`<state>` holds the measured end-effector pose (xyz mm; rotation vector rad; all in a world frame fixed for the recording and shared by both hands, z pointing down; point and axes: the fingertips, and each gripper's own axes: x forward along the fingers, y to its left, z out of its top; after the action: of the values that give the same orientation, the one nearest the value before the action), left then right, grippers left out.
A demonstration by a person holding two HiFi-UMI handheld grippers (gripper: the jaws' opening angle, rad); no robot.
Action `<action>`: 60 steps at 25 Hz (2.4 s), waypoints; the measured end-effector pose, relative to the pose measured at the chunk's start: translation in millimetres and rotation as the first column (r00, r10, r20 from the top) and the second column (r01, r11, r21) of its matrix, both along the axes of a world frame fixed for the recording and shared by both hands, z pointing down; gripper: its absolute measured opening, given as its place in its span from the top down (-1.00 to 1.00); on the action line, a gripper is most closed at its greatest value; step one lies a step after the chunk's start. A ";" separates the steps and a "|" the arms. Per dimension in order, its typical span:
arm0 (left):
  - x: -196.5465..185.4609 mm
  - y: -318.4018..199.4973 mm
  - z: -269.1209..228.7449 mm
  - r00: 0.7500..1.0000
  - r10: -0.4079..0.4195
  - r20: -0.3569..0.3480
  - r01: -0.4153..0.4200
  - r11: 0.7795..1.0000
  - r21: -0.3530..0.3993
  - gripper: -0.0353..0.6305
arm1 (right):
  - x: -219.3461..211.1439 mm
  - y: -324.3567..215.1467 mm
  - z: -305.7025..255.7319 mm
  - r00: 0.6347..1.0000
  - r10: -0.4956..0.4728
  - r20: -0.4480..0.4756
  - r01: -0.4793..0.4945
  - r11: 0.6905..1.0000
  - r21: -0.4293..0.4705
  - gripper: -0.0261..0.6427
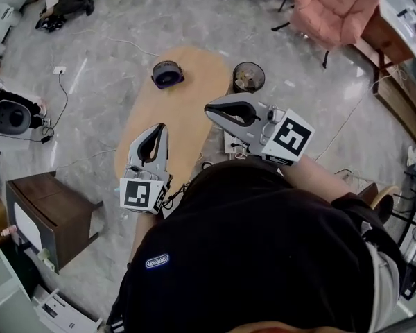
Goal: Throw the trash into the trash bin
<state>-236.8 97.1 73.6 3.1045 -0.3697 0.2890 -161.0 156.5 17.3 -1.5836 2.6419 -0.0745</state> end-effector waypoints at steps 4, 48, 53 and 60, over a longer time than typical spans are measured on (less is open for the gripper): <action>46.8 27.9 -14.3 0.996 0.089 -0.021 -0.088 0.996 0.032 0.89 | 45.9 28.8 -8.3 0.995 0.090 0.047 -0.092 0.996 0.022 0.83; 163.6 121.8 -30.3 0.998 -0.063 -0.008 0.063 0.994 0.085 0.89 | 148.8 74.0 -5.5 0.995 -0.079 -0.056 0.077 0.996 -0.037 0.84; 149.4 108.6 -31.0 1.000 -0.022 -0.005 0.023 0.996 0.087 0.89 | 139.9 61.1 -7.1 0.999 -0.007 -0.052 0.005 0.999 -0.046 0.84; 144.9 99.7 -29.1 1.000 0.026 -0.004 -0.025 0.997 0.079 0.89 | 136.5 55.0 -3.9 0.997 0.048 -0.058 -0.051 0.997 -0.063 0.84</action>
<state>-91.9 196.8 44.6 3.1886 -0.3503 0.2738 -24.5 211.5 13.4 -1.6946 2.6661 -0.1158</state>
